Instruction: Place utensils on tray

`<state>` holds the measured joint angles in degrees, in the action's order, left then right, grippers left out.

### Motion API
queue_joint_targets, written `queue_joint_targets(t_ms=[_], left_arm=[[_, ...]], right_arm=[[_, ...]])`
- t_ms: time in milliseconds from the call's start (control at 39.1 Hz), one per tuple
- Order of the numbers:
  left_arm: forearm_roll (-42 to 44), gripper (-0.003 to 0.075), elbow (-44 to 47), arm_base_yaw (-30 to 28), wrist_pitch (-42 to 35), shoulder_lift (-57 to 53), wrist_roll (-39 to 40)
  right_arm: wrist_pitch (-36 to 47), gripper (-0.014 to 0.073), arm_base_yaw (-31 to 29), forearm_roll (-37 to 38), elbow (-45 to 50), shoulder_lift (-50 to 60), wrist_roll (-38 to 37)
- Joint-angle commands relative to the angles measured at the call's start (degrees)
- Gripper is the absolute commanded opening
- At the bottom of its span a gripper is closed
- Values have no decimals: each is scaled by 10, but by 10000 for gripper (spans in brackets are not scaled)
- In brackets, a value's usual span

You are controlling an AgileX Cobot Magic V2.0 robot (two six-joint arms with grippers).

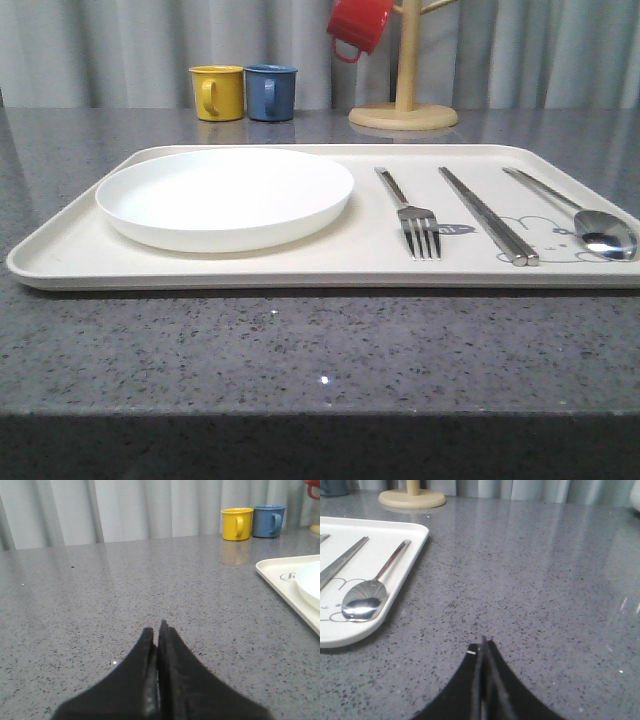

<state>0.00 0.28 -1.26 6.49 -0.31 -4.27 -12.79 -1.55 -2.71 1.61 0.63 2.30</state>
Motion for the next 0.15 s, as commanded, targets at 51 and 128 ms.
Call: queue_joint_targets(t_ms=[51, 128], left_arm=[[0, -18, 1, 0, -49, -13, 4], [0, -18, 1, 0, -49, -13, 4]], right_arm=[[44, -69, -4, -1, -1, 9, 4], [44, -69, -4, -1, -1, 9, 4]])
